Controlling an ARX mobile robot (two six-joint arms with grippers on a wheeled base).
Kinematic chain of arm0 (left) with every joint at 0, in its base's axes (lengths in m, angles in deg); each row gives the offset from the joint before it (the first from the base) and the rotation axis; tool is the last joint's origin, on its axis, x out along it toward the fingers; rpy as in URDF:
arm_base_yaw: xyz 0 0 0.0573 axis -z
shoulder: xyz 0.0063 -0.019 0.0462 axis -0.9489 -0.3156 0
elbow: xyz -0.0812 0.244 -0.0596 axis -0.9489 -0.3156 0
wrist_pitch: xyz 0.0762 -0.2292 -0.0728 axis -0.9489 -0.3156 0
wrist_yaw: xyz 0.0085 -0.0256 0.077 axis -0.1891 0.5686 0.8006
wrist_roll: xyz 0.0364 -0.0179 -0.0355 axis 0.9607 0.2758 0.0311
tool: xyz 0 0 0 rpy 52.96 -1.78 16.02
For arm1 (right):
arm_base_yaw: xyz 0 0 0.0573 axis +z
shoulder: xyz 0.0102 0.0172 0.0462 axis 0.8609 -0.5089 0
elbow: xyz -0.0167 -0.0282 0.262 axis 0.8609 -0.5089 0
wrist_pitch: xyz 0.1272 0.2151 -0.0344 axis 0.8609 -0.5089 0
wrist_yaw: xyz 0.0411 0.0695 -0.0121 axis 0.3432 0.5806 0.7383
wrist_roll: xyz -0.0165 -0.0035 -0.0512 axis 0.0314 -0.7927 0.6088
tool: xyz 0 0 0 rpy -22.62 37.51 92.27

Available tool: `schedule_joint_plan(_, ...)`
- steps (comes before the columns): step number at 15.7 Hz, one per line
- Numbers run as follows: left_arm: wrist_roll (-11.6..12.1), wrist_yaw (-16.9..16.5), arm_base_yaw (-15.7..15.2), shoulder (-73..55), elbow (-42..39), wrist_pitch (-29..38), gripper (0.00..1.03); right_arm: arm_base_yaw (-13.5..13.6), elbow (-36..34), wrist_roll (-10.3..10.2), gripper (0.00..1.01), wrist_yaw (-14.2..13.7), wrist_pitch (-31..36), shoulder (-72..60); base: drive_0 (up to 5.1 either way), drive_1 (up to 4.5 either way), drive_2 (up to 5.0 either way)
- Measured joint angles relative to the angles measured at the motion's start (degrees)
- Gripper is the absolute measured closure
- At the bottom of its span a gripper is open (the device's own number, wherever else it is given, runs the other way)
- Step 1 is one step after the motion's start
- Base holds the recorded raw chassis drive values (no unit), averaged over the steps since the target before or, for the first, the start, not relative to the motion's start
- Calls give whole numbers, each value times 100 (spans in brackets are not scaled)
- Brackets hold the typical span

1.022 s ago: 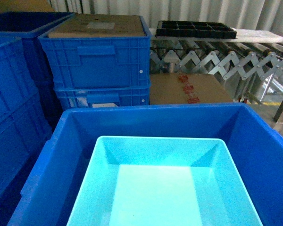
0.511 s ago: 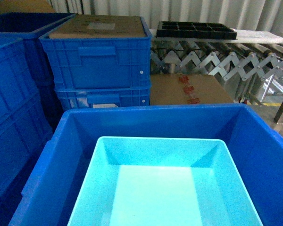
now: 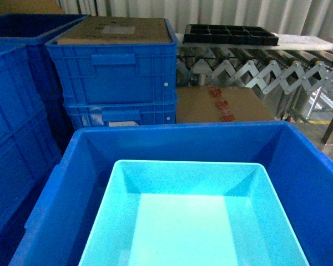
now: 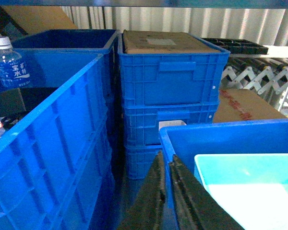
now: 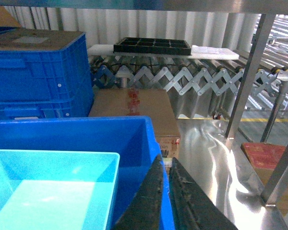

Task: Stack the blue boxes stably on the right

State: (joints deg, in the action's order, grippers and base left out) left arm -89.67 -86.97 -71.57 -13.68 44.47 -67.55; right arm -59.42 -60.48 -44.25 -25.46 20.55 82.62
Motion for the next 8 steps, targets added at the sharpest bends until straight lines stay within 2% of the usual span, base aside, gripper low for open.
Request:
schedule_joint_plan(3,0,-2,0,0,0,-2,68,0,0,0,65,0,2,0,0,0,0)
schedule_joint_plan(6,0,-2,0,0,0,-2,34,0,0,0,30,0,2,0,0,0,0)
schedule_joint_plan(7,7,-2,0,0,0,-2,3,0,0,0,1,0,2,0,0,0,0)
schedule_joint_plan(8,2,-2,0,0,0,-2,5,0,0,0,3,0,2,0,0,0,0)
